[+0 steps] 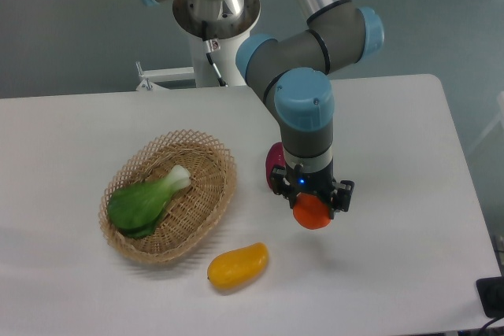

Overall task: Place the orange on the table
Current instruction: 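Lower the held orange toward the table beside the yellow mango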

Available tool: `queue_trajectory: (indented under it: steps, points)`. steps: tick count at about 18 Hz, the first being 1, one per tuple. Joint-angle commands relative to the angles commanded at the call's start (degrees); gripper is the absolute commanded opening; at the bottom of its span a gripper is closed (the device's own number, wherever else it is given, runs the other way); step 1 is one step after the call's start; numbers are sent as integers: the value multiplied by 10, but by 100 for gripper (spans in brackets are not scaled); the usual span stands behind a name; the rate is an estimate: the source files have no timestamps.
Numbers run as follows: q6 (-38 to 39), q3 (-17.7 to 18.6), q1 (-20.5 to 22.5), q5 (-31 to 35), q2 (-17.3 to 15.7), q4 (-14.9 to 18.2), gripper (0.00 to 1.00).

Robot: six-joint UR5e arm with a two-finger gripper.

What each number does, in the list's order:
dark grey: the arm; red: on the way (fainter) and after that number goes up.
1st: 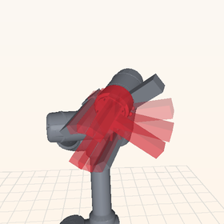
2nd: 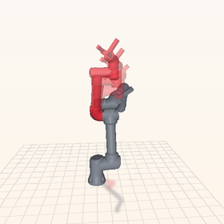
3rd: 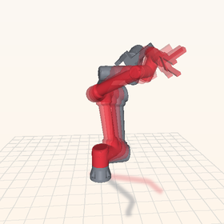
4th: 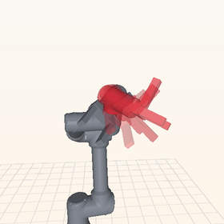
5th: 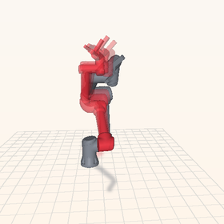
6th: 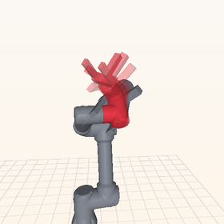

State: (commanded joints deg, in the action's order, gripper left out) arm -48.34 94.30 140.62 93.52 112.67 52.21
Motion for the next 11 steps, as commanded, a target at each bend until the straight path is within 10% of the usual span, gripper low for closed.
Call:
queue_trajectory:
  steps: [11]
  points:
    - [7,-5,1,53,61,-61,68]
